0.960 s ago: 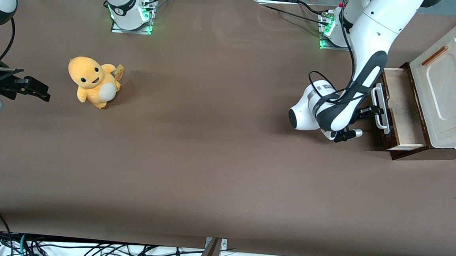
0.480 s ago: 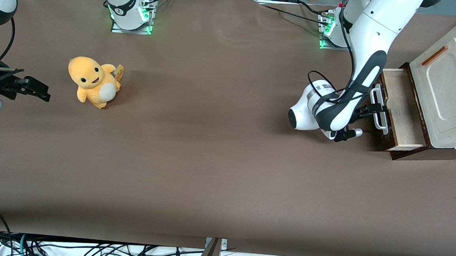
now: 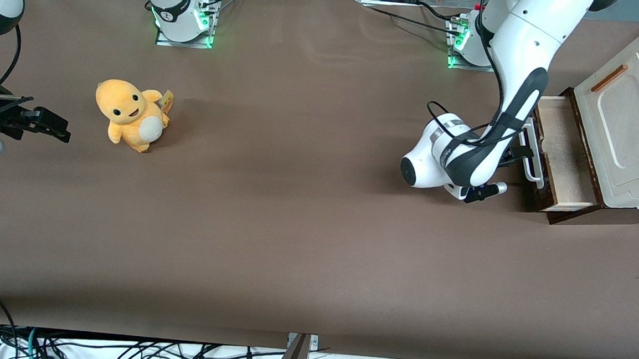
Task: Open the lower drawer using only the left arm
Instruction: 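Open the left gripper and withdraw it from the handle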
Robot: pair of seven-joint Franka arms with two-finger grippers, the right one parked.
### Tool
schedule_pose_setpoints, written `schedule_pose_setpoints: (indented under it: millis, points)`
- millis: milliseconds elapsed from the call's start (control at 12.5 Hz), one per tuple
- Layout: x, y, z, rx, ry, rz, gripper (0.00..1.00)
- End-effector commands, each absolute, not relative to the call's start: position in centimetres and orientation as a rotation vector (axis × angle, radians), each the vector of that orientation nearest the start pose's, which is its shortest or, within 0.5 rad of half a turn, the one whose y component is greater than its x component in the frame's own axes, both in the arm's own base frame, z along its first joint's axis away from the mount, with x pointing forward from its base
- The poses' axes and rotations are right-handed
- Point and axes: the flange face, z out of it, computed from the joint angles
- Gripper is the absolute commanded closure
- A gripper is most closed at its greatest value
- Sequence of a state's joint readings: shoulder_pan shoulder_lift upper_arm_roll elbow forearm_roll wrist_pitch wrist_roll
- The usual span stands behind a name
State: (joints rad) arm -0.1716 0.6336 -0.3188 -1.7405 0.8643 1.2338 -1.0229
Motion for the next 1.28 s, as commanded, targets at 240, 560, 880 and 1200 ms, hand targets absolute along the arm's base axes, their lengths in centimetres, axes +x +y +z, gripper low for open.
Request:
schedule_pose_setpoints:
  millis: [240,560,880,1200]
  points:
    - [57.7,-18.5,29.0,-2.124,-0.208,0.421,0.00]
    - [60.4,-19.0,35.7,-2.305,-0.150,0.443,0.00]
    - [63.0,-16.8,41.3,-2.475,-0.150,0.451,0.00]
    - [64.3,-13.2,45.5,-2.590,-0.059,0.475,0.00]
